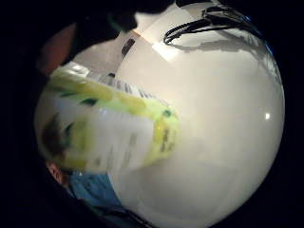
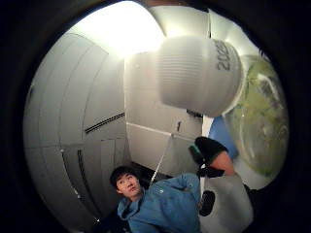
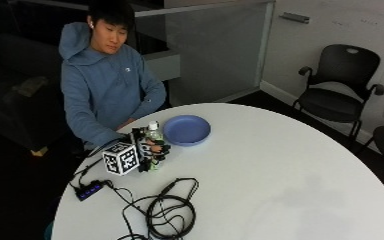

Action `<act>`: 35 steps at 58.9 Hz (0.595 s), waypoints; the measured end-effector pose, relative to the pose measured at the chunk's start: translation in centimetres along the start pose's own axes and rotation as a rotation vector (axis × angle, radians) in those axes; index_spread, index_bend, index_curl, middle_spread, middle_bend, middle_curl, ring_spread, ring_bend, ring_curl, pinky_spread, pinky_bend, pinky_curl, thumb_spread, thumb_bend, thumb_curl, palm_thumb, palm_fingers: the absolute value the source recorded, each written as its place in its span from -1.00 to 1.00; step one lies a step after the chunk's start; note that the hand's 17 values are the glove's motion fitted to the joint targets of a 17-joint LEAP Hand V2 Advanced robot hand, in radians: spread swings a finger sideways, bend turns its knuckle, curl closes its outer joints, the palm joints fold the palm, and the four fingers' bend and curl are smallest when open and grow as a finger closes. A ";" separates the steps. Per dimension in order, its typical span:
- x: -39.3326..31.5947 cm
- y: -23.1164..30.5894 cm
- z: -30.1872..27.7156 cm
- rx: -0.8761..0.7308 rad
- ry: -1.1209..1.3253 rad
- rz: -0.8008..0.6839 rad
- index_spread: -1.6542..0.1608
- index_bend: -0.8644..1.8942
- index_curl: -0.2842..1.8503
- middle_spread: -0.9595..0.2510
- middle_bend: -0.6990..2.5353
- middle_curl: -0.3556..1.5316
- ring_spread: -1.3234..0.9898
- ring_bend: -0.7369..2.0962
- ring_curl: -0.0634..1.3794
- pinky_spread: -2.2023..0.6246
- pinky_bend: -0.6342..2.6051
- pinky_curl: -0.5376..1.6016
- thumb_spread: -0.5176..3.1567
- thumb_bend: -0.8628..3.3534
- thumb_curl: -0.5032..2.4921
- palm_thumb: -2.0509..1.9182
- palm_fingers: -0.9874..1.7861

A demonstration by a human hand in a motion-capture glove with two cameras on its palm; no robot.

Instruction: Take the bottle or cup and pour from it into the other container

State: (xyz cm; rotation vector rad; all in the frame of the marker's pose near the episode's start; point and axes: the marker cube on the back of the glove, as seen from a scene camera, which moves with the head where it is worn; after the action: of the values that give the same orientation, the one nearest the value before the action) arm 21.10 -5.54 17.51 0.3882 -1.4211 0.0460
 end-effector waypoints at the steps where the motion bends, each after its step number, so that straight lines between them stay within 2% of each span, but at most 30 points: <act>1: 0.1 -0.2 0.2 0.016 -0.008 -0.006 0.45 -0.32 -0.59 0.81 -0.41 -0.28 0.32 0.03 -0.48 0.75 -0.09 -0.22 -0.29 -0.59 -0.41 0.44 -0.11; 3: 0.2 -0.5 0.5 0.050 -0.023 -0.019 0.46 -0.33 -0.60 0.81 -0.36 -0.25 0.30 0.04 -0.47 0.74 -0.10 -0.23 -0.29 -0.59 -0.40 0.46 0.00; 6: 0.3 -1.0 1.0 0.092 -0.044 -0.029 0.56 -0.26 -0.57 0.73 -0.25 -0.20 0.20 0.02 -0.49 0.68 -0.15 -0.26 -0.31 -0.58 -0.38 0.50 0.27; 9: 0.4 -1.2 1.5 0.105 -0.048 -0.032 0.61 -0.21 -0.52 0.66 -0.24 -0.18 0.14 0.00 -0.49 0.63 -0.20 -0.27 -0.34 -0.58 -0.36 0.53 0.38; 25: -0.6 -2.6 3.4 0.089 0.024 -0.015 0.67 -0.27 -0.43 0.52 -0.32 -0.16 0.02 -0.11 -0.41 0.48 -0.26 -0.23 -0.51 -0.60 -0.28 0.57 0.49; 35: -3.7 -3.2 5.0 -0.022 0.234 -0.037 0.69 -0.28 -0.41 0.50 -0.34 -0.14 0.00 -0.13 -0.38 0.45 -0.28 -0.22 -0.56 -0.61 -0.25 0.57 0.51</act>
State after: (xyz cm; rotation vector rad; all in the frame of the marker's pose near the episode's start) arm 16.54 -9.28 13.70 0.3778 -1.1825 0.0444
